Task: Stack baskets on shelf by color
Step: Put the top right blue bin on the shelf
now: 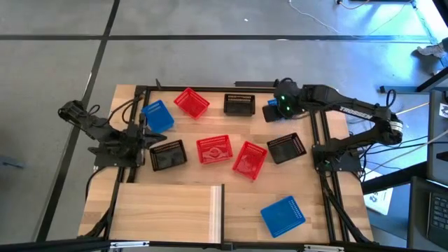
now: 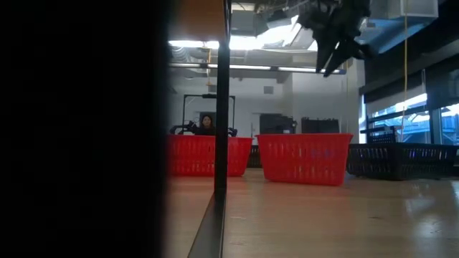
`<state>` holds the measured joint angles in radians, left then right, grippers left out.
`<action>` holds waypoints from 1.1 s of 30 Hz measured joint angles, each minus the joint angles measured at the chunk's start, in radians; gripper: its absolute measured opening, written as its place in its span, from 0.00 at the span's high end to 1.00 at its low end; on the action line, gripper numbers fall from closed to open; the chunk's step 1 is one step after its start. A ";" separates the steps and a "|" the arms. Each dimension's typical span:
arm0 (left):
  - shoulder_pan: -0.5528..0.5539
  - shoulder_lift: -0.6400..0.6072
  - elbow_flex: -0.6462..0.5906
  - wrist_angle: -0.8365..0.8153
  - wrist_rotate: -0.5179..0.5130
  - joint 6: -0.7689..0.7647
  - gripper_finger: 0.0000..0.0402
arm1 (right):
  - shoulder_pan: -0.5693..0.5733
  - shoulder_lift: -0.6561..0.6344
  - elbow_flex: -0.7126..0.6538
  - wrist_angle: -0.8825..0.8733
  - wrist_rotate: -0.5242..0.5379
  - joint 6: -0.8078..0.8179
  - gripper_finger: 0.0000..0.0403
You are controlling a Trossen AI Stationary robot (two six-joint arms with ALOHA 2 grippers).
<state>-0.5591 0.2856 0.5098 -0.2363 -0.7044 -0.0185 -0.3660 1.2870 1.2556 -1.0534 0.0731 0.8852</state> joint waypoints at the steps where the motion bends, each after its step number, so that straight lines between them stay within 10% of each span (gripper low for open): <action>1: 0.002 0.024 0.024 -0.022 -0.001 -0.019 1.00 | -0.024 0.012 0.000 -0.002 -0.004 0.000 0.77; 33: 0.040 0.206 0.202 -0.070 -0.001 -0.053 1.00 | -0.278 0.469 -0.001 -0.013 -0.081 -0.289 0.77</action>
<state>-0.5190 0.4911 0.7116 -0.3061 -0.7055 -0.0719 -0.6440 1.7563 1.2549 -1.0660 -0.0084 0.5961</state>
